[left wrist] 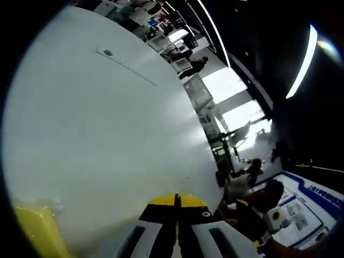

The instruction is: Compare the silicone blocks by pressing each to a similar depth, holding the contact briefly, and releasing to observe deformation and rebound differences across the visible hardness samples.

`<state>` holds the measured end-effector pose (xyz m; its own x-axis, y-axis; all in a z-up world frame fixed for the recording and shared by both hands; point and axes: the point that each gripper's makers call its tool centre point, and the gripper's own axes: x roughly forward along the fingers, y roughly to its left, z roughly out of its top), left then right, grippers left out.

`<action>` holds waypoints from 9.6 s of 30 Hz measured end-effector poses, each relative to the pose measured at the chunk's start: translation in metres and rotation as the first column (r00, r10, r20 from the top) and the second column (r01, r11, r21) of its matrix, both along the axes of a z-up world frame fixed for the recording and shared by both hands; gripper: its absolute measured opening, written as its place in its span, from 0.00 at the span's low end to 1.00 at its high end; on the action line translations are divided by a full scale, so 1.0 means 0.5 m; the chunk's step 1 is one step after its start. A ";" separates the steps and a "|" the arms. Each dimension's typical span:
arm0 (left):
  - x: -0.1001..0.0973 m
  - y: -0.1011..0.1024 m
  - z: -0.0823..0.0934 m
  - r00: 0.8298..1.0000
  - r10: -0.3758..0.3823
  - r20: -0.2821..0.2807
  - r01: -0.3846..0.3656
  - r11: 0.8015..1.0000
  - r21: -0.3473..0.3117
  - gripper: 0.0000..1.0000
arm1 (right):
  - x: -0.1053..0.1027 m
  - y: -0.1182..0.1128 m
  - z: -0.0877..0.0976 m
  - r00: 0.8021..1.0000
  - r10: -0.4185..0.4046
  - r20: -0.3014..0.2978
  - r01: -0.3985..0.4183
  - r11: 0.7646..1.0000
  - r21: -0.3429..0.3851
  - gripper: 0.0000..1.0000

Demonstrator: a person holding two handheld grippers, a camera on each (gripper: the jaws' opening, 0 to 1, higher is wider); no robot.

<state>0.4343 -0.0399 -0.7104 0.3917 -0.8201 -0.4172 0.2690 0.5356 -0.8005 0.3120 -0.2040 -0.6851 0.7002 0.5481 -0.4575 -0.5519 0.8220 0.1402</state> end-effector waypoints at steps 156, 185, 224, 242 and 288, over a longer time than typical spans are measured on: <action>-0.099 -0.001 0.524 0.815 -0.197 0.544 0.284 0.956 -0.079 0.00 | 0.129 0.325 0.351 0.781 0.534 0.323 -0.620 0.723 0.303 0.21; -0.096 0.010 0.521 0.807 -0.189 0.559 0.262 0.964 -0.052 0.00 | 0.122 0.334 0.352 0.803 0.578 0.143 -0.587 0.728 0.354 0.02; -0.092 0.019 0.512 0.765 -0.185 0.617 0.244 0.970 -0.011 0.00 | 0.111 0.340 0.344 0.791 0.609 0.061 -0.582 0.717 0.383 0.01; -0.084 0.024 0.504 0.762 -0.186 0.621 0.232 0.973 0.008 0.00 | 0.100 0.345 0.345 0.781 0.623 0.029 -0.586 0.717 0.377 0.01; -0.095 0.026 0.512 0.778 -0.188 0.599 0.250 0.968 -0.021 0.00 | 0.113 0.340 0.344 0.790 0.610 0.061 -0.595 0.738 0.318 0.00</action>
<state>0.3866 -0.0269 -0.4545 0.3401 -0.9368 -0.0823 0.8042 0.3351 -0.4908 0.3684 -0.0341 -0.5129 0.1586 0.9634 -0.2160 -0.9040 0.2296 0.3606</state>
